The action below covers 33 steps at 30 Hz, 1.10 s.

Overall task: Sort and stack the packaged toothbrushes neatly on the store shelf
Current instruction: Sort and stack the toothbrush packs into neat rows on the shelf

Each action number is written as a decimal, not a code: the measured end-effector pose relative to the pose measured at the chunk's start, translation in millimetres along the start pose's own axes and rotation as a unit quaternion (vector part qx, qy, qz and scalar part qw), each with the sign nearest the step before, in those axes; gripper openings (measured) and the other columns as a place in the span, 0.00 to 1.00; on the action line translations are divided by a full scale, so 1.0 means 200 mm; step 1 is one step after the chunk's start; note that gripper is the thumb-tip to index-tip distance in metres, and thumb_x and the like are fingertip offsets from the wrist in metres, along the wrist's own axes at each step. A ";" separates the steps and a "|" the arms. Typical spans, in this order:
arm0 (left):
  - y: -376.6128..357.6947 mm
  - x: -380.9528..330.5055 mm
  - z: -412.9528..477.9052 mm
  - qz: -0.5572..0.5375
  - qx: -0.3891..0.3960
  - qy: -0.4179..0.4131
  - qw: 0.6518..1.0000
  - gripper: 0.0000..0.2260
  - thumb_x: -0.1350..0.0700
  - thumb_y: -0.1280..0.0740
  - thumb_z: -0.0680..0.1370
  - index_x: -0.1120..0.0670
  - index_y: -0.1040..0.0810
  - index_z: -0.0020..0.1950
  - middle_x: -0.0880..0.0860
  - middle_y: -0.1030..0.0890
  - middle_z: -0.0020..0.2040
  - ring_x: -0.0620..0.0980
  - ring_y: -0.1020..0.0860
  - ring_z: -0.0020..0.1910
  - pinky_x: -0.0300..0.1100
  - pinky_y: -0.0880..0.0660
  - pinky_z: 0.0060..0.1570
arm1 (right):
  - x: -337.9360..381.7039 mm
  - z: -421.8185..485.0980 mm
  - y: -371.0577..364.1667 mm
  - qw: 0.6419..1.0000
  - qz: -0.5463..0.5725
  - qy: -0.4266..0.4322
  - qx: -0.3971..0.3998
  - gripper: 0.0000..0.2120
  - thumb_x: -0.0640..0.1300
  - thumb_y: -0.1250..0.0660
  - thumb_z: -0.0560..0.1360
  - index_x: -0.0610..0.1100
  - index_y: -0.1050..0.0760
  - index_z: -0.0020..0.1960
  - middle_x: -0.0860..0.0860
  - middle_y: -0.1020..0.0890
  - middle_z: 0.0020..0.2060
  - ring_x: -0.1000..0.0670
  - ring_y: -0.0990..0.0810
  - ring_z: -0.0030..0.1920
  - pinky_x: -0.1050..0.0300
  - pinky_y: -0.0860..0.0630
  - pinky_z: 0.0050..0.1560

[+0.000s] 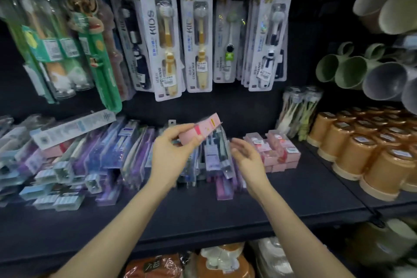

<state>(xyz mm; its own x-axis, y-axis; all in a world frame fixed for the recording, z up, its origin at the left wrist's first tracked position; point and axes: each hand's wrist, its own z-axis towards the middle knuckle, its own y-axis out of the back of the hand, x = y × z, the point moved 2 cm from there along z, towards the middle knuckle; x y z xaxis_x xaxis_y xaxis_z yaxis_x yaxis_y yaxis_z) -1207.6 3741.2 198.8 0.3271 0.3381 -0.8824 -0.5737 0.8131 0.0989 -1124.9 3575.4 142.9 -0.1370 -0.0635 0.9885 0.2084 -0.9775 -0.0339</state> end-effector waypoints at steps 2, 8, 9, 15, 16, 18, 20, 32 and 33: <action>-0.11 0.01 -0.02 0.008 0.036 -0.024 0.999 0.15 0.62 0.25 0.70 0.41 0.20 0.45 0.41 0.19 0.49 0.32 0.23 0.48 0.28 0.26 0.44 | -0.03 0.00 0.10 0.999 -0.030 -0.034 -0.009 0.10 0.39 0.39 0.81 0.45 0.26 0.60 0.56 0.21 0.50 0.66 0.22 0.44 0.74 0.27 0.42; -0.42 0.06 -0.10 0.072 0.121 -0.101 0.985 0.16 0.62 0.21 0.66 0.47 0.18 0.48 0.36 0.22 0.49 0.36 0.23 0.53 0.35 0.28 0.57 | 0.01 0.01 0.29 0.992 0.080 -0.094 0.010 0.16 0.52 0.39 0.80 0.42 0.26 0.60 0.42 0.16 0.50 0.43 0.16 0.49 0.51 0.19 0.47; -0.48 0.06 -0.11 0.075 0.136 -0.116 0.981 0.15 0.61 0.21 0.65 0.49 0.17 0.49 0.36 0.22 0.49 0.40 0.22 0.53 0.37 0.28 0.58 | 0.03 0.01 0.32 0.991 0.099 -0.091 0.018 0.16 0.51 0.37 0.79 0.42 0.27 0.62 0.41 0.16 0.49 0.42 0.17 0.49 0.49 0.19 0.48; -0.70 0.10 -0.14 0.077 0.241 -0.129 0.959 0.08 0.61 0.25 0.70 0.56 0.16 0.49 0.46 0.21 0.52 0.43 0.24 0.56 0.37 0.30 0.61 | 0.01 0.03 0.51 0.988 0.133 -0.074 -0.026 0.19 0.39 0.31 0.75 0.48 0.27 0.65 0.48 0.16 0.43 0.48 0.17 0.43 0.49 0.18 0.45; -0.73 0.11 -0.15 0.096 0.260 -0.140 0.950 0.08 0.61 0.26 0.71 0.57 0.16 0.49 0.46 0.21 0.53 0.45 0.24 0.57 0.38 0.30 0.62 | 0.01 0.04 0.54 0.988 0.132 -0.077 -0.026 0.19 0.39 0.31 0.75 0.52 0.27 0.64 0.49 0.15 0.45 0.47 0.16 0.45 0.50 0.18 0.45; -0.78 0.12 -0.15 0.124 0.286 -0.169 0.935 0.07 0.59 0.27 0.73 0.57 0.15 0.51 0.46 0.20 0.54 0.46 0.25 0.58 0.38 0.31 0.62 | 0.00 0.06 0.59 0.989 0.118 -0.084 -0.035 0.22 0.36 0.31 0.75 0.53 0.28 0.64 0.46 0.16 0.50 0.45 0.16 0.50 0.49 0.19 0.47; -0.81 0.14 -0.12 0.156 0.281 -0.188 0.928 0.09 0.57 0.28 0.74 0.55 0.16 0.53 0.46 0.20 0.55 0.48 0.25 0.58 0.38 0.33 0.62 | -0.01 0.10 0.65 0.990 0.082 -0.091 -0.073 0.24 0.34 0.31 0.74 0.49 0.28 0.66 0.44 0.17 0.51 0.45 0.17 0.51 0.51 0.19 0.47; -1.02 0.39 0.14 0.398 0.351 -0.041 0.846 0.28 0.38 0.42 0.79 0.47 0.40 0.76 0.54 0.41 0.77 0.54 0.44 0.75 0.44 0.45 0.72 | -0.05 0.42 0.74 0.898 -0.421 0.000 -0.126 0.12 0.46 0.33 0.75 0.44 0.18 0.56 0.49 0.16 0.50 0.47 0.19 0.54 0.57 0.27 0.52; -1.03 0.41 0.14 0.398 0.360 -0.030 0.843 0.28 0.38 0.41 0.78 0.47 0.40 0.76 0.54 0.43 0.77 0.55 0.44 0.76 0.45 0.45 0.72 | -0.06 0.44 0.73 0.878 -0.461 0.009 -0.129 0.11 0.46 0.34 0.75 0.46 0.18 0.55 0.49 0.15 0.50 0.46 0.20 0.54 0.56 0.27 0.52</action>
<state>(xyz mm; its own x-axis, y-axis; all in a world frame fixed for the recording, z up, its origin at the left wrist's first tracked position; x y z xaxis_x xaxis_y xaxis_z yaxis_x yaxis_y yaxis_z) -1041.5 3614.1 119.4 0.1033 0.9185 -0.3817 -0.0310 0.3866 0.9217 -1008.1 3450.6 139.4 -0.1486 0.7783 0.6100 -0.2247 -0.6273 0.7457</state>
